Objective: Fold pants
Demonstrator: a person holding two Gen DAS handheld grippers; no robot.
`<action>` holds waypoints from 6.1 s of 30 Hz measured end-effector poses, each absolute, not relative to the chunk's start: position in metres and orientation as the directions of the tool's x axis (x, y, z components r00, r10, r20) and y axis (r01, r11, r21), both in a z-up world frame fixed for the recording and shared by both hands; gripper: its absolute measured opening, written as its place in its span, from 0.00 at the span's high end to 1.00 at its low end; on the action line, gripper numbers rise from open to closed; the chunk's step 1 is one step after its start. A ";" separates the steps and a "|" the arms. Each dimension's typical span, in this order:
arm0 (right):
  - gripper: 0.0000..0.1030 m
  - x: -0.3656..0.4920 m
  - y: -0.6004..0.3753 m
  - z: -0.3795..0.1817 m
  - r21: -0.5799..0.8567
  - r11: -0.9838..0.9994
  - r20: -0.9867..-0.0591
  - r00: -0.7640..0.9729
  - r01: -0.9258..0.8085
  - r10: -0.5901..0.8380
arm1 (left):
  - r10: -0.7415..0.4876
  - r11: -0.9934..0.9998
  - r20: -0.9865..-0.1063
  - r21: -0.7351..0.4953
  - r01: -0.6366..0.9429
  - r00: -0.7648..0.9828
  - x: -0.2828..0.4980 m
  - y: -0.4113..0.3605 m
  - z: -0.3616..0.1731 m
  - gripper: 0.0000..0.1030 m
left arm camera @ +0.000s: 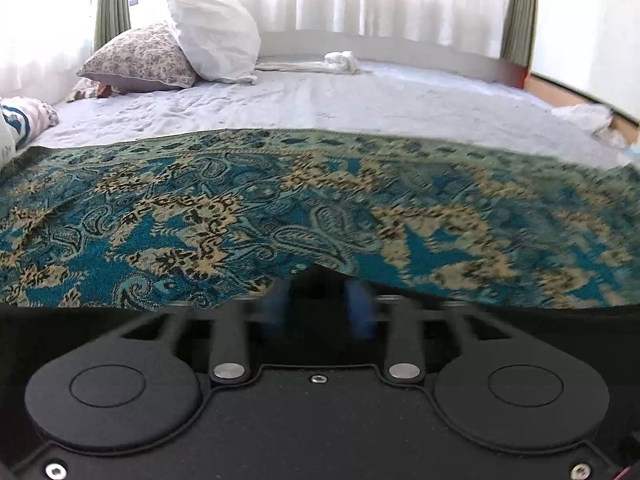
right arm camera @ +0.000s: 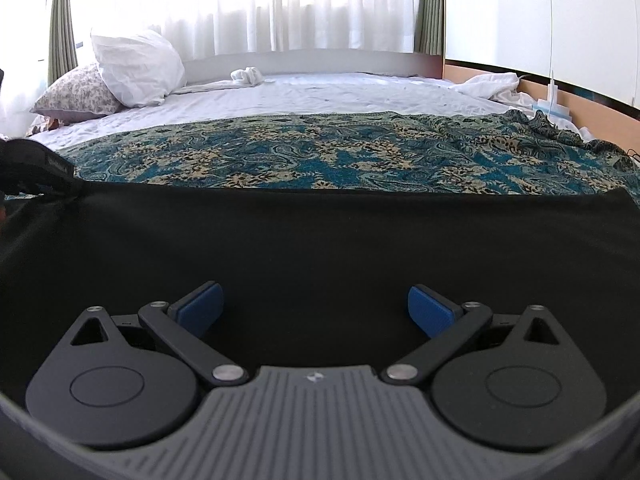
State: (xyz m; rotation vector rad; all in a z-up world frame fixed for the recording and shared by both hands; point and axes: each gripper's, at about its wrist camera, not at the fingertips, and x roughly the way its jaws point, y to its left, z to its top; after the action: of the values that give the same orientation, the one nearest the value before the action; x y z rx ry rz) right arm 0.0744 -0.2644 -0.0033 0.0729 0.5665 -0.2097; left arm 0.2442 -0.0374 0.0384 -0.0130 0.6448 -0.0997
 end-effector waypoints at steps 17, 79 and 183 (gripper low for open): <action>0.00 0.074 -0.265 -0.003 0.009 0.976 -0.540 0.823 0.218 -0.179 | 0.102 0.993 -0.553 0.000 -0.122 0.827 0.110 0.105 0.047 0.20; 0.00 -0.030 -0.540 0.001 0.481 0.569 -0.443 0.745 0.667 -0.499 | 0.014 0.999 -0.612 0.036 0.010 0.791 0.097 -0.001 0.019 0.09; 0.48 -0.022 -0.212 0.037 -0.160 0.987 -0.366 0.928 0.016 -0.074 | -0.161 0.985 -0.490 -0.018 0.174 0.857 0.037 -0.046 0.036 0.81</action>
State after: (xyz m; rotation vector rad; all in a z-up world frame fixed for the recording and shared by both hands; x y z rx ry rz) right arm -0.0216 -0.2125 0.0367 -0.1558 0.3799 -0.0465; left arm 0.0366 -0.0462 0.0358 0.0274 0.5122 -0.1760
